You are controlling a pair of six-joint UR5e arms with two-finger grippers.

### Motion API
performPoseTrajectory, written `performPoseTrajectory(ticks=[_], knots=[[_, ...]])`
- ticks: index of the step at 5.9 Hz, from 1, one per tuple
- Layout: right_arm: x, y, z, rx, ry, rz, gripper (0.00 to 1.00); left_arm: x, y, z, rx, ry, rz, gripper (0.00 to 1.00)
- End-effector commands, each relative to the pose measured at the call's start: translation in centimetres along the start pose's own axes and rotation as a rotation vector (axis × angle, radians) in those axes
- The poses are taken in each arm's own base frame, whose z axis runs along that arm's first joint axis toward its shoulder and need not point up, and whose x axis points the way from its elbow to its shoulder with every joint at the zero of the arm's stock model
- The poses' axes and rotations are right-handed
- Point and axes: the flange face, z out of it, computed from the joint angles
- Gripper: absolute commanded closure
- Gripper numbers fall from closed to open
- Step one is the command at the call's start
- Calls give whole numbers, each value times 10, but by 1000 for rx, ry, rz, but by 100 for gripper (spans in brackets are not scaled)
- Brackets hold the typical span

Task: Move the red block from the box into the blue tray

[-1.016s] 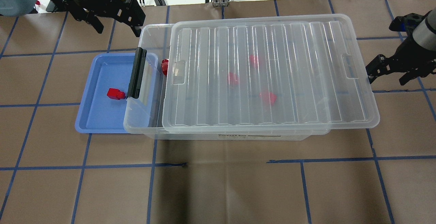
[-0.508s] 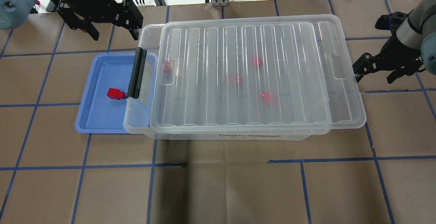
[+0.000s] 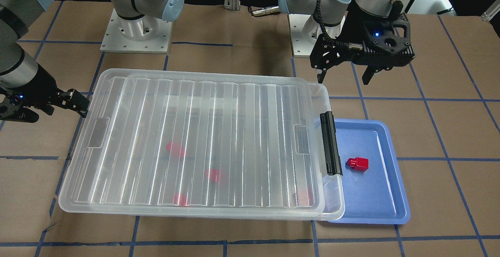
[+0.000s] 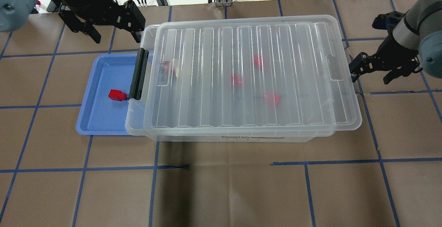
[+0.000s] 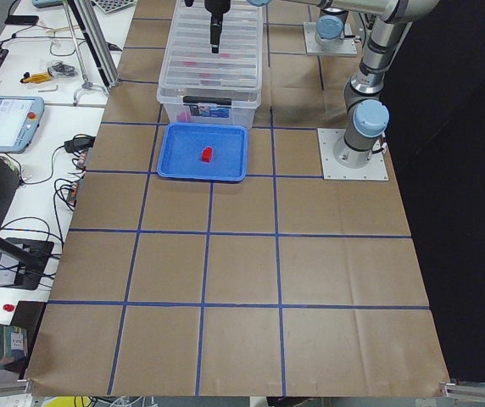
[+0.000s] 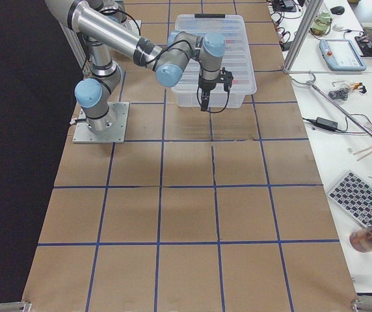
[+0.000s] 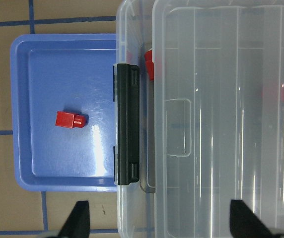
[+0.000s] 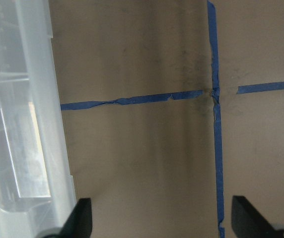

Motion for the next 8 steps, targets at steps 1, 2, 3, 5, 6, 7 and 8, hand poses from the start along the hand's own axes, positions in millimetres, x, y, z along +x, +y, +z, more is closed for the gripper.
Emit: performPoseTrajectory(ticks=[1,2,3,5,6,7,8], knots=[[-20,0,0,6,-8,-22,0,-3,0,0,0,-1,-5,2],[-28,0,0,8,-6,-21,0,-4,0,-1,1,-1,-4,2],[-27,-2,-4,14,9,-27,0,-5,0,-1,1,-1,-5,2],[-22,-13,-34,64,47,-39,0,-5,-1,0,0,1,-5,2],[-20,-17,-75,93,89,-41,0,-5,-1,0,0,1,-5,2],[-24,-13,-112,80,85,-35,0,-5,-1,0,0,1,-5,2],[-39,-4,-136,52,72,-50,0,-6,-1,0,0,-1,-5,2]])
